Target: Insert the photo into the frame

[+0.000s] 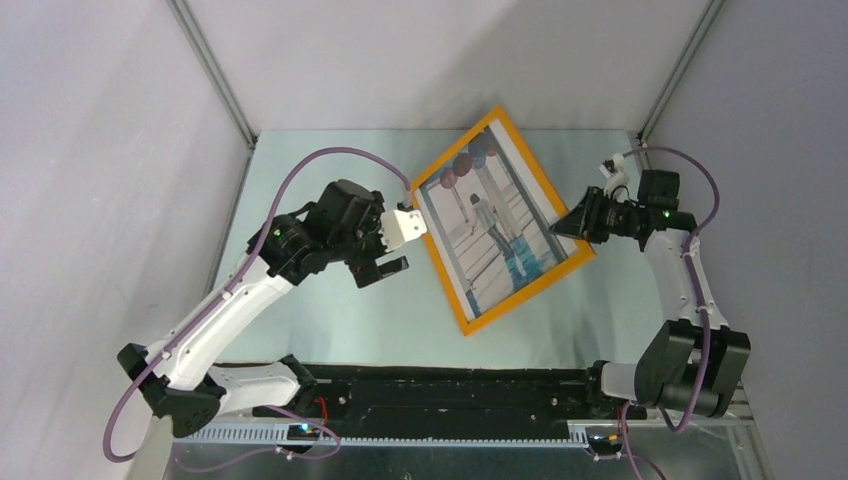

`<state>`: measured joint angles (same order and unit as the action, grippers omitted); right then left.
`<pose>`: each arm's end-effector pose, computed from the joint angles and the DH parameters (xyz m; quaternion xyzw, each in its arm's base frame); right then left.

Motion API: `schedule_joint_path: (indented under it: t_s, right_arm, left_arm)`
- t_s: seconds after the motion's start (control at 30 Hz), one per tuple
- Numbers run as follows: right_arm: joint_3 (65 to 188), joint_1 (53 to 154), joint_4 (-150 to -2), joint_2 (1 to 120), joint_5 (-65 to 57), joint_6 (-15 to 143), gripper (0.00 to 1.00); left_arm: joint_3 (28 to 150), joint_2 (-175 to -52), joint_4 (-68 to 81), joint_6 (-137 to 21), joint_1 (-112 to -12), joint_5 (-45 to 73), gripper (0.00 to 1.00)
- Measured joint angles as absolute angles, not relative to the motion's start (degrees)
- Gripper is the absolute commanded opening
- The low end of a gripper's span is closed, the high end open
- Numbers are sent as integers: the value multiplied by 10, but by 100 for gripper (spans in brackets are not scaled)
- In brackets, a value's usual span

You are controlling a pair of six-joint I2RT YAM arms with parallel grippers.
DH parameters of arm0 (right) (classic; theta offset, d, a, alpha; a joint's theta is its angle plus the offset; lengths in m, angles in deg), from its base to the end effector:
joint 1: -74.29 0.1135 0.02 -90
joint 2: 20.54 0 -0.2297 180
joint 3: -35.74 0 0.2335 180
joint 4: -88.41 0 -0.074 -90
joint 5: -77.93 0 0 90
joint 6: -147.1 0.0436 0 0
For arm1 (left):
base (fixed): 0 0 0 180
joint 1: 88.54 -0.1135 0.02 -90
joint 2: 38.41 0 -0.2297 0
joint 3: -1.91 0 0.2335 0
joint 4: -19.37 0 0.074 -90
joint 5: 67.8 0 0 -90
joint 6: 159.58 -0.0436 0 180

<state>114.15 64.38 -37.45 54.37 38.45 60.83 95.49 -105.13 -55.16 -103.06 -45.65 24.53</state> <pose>0.2597 -0.0112 0.2709 -0.0416 0.8626 0.3848 0.3258 0.1600 -0.1462 0.3431 0.5706 0.7374 -0.0107 0.3613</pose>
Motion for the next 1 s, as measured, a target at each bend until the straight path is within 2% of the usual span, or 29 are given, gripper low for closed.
schedule_joint_path:
  t_s: [0.43,0.77,1.0]
  right_arm:
    - [900,599,-637,489,392,766,2]
    - [781,598,-776,458,358,841,27]
    - [770,598,-843,532,321,845,47]
  left_arm:
    - [890,-1059,-488,-980,-512,224,100]
    - [869,-1083,-456,-965,-544,206,100]
    - [869,-1085,-449,-964,-545,204,100]
